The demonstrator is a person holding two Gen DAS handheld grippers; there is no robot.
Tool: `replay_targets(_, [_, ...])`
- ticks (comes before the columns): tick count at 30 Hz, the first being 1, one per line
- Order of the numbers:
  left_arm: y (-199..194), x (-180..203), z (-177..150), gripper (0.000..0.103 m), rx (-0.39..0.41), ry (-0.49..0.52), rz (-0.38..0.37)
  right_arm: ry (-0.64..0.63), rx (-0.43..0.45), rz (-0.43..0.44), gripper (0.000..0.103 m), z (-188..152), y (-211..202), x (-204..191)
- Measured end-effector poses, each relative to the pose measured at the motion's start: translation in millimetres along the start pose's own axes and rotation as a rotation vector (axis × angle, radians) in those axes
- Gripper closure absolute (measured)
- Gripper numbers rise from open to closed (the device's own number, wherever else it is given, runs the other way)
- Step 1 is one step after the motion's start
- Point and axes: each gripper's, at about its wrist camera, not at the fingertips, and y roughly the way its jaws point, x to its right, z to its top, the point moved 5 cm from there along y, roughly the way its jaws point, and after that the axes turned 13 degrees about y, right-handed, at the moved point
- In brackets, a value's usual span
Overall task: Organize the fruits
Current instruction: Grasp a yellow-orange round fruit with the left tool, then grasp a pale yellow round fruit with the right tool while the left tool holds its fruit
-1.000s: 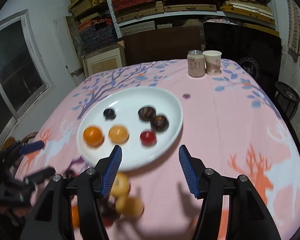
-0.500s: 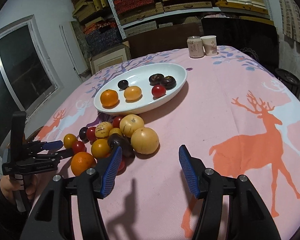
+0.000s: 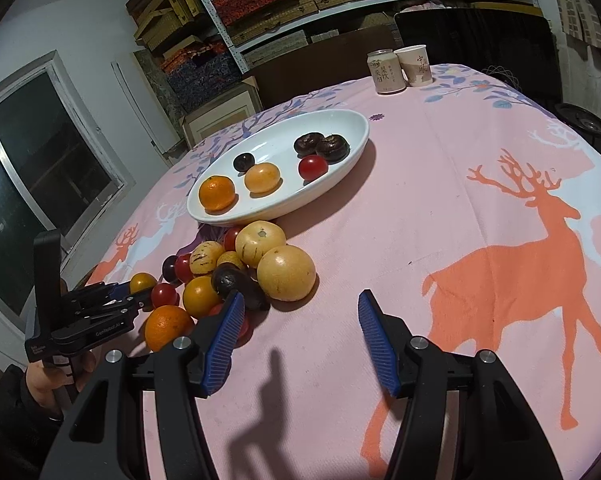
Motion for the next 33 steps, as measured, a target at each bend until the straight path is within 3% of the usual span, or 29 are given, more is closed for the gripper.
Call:
replay_targets(6, [-15, -12, -1, 0.067, 0.071, -0.068, 0.011, -0.025, -0.01, -0.037, 0.043, 0, 4, -3])
replay_targets(13, [-15, -13, -2, 0.067, 0.077, -0.081, -0.017, -0.082, -0.013, -0.134, 0.05, 10, 19, -15])
replay_targets(21, [-13, -14, -3, 0.067, 0.074, -0.091, -0.04, -0.12, -0.112, -0.108, 0.05, 18, 58, -18])
replay_targets(30, [-11, -11, -2, 0.067, 0.073, -0.078, -0.042, -0.064, -0.135, -0.074, 0.047, 25, 69, -14])
replay_targets(33, [-10, -10, -2, 0.067, 0.068, -0.082, -0.045, -0.114, -0.123, -0.107, 0.046, 22, 72, -21])
